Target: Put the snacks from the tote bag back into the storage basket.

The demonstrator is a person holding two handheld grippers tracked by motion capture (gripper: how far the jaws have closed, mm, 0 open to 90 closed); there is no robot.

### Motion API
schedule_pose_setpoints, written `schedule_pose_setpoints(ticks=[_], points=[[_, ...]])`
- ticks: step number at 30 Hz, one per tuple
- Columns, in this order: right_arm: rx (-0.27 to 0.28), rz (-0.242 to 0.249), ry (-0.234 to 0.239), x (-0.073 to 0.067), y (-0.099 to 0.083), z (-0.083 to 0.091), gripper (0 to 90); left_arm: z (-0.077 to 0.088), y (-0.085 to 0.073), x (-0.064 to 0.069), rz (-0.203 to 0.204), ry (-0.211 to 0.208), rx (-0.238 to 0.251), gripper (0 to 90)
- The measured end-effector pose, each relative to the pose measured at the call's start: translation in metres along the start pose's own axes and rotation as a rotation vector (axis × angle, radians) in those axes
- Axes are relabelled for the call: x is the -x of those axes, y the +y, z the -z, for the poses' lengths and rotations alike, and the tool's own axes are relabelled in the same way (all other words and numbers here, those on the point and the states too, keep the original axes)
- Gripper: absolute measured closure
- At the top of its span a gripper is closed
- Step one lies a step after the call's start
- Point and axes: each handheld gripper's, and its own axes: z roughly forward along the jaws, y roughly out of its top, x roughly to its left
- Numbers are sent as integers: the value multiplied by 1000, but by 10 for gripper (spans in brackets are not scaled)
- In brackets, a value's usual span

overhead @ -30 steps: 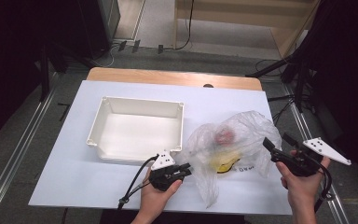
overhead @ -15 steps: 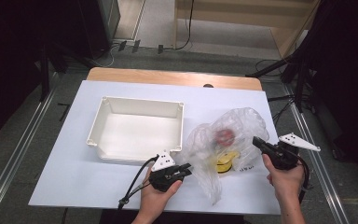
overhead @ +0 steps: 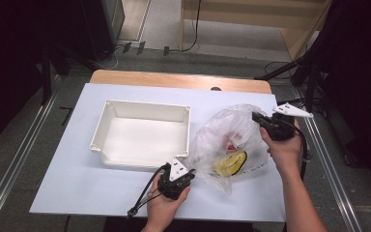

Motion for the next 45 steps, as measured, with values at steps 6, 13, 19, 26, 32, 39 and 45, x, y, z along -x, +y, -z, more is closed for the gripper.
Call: schedule_pose_setpoints(ticks=[6, 13, 19, 26, 32, 39, 45], points=[[-153, -47, -84, 22, -26, -48, 900, -1, 0, 0, -7, 6, -30, 900], [-191, -151, -129, 49, -59, -51, 817, 5, -1, 5, -43, -37, 52, 793], [-2, -147, -50, 34, -39, -7, 442, 22, 5, 19, -48, -98, 156, 535], [87, -108, 0, 6, -44, 46, 323, 45, 26, 31, -95, -60, 280, 360], [88, -123, -2, -9, -60, 63, 291, 21, 54, 38, -111, 9, 197, 285], [-24, -133, 26, -22, -91, 42, 348, -26, 65, 49, -113, 86, 147, 367], [-134, -130, 67, -23, -107, 28, 556, -49, 66, 52, -110, 146, 80, 698]])
